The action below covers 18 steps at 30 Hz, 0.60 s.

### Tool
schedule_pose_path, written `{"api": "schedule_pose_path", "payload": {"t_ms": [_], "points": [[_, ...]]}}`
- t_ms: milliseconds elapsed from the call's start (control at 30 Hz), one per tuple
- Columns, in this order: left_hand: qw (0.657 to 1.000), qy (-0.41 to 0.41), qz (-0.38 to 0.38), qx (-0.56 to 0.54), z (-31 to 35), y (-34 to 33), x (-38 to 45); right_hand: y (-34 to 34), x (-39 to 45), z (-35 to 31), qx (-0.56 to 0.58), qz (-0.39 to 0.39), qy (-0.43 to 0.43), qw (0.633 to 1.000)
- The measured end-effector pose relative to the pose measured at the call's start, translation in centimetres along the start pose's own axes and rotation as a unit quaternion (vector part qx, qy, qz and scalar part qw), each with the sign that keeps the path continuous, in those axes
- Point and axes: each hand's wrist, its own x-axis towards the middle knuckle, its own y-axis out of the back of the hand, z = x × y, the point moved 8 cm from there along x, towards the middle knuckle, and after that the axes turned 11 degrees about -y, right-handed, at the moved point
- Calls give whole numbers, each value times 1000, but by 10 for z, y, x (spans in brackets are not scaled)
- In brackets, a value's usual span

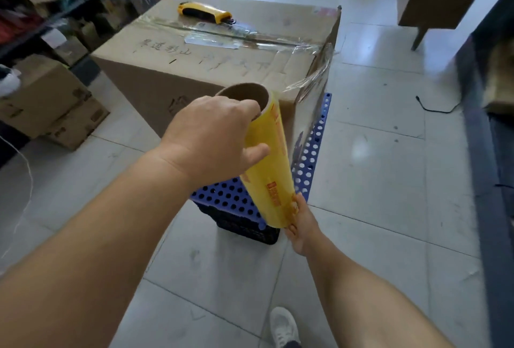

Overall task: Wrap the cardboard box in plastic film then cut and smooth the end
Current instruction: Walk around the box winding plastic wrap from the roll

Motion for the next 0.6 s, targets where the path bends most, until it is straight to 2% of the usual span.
{"api": "schedule_pose_path", "payload": {"t_ms": [267,500,600], "points": [[998,-50,22,-19,-29,1,-15,-14,-1,23,90,57,29,994],[996,-79,45,20,-54,7,-23,-41,1,56,177,44,33,983],[994,-105,25,-23,-68,7,-33,-62,1,82,226,43,19,973]]}}
